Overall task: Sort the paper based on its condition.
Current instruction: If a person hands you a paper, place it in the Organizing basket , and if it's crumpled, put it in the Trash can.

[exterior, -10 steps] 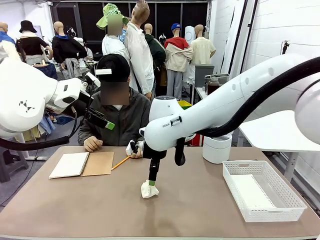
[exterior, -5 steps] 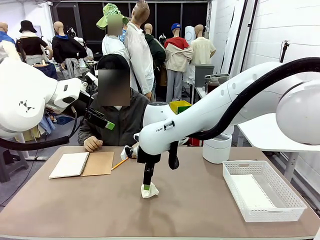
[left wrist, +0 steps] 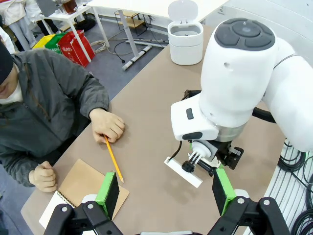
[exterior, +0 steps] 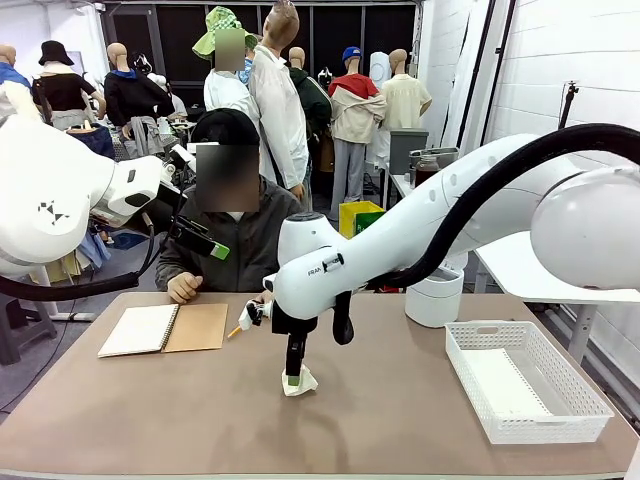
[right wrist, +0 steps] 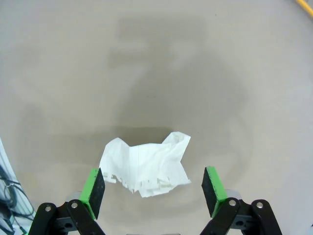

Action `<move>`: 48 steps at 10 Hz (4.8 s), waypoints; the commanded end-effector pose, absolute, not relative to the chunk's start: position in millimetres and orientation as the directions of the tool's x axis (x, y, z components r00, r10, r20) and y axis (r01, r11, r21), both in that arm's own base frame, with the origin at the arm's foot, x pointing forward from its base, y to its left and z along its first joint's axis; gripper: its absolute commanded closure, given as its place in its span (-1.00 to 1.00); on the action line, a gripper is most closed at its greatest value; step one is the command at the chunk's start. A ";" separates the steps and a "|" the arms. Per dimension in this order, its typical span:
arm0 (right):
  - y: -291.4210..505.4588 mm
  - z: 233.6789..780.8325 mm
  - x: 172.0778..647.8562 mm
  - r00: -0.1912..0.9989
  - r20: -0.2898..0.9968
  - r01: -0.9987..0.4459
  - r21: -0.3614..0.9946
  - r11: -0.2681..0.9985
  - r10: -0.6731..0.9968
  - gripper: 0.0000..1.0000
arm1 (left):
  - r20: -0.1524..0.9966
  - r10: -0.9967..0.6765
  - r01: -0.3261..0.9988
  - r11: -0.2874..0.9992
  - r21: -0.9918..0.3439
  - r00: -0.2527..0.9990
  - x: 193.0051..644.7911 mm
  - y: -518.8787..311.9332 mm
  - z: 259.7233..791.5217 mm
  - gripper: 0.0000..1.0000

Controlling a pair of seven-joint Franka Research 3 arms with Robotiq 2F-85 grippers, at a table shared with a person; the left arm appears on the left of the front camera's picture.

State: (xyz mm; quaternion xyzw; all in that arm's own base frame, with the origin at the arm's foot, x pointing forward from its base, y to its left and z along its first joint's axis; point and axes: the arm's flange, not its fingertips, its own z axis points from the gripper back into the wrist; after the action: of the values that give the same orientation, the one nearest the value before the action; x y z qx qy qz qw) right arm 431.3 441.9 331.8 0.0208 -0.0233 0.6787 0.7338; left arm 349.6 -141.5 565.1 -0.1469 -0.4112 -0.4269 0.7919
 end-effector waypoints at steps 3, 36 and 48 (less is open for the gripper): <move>459.5 317.0 439.0 0.089 0.008 -0.996 0.008 0.089 0.996 -1.00 | 0.777 -0.550 0.797 0.595 0.105 0.308 349.6 -140.5 564.3 -1.00; 274.4 498.0 536.2 0.599 0.030 -0.751 -0.325 0.575 0.800 0.51 | 0.777 -0.550 0.797 0.595 0.105 0.308 349.6 -140.5 564.3 -1.00; 188.7 462.6 644.4 0.787 0.006 -0.525 -0.519 0.675 0.617 0.51 | 0.777 -0.550 0.797 0.595 0.105 0.308 349.6 -140.5 564.3 -1.00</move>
State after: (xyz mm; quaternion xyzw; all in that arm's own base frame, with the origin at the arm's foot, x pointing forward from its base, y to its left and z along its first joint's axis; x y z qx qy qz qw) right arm 637.3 187.4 465.0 -0.2306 -0.0860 0.3315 0.9108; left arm 349.6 -141.3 565.2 -0.1469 -0.4113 -0.4266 0.7920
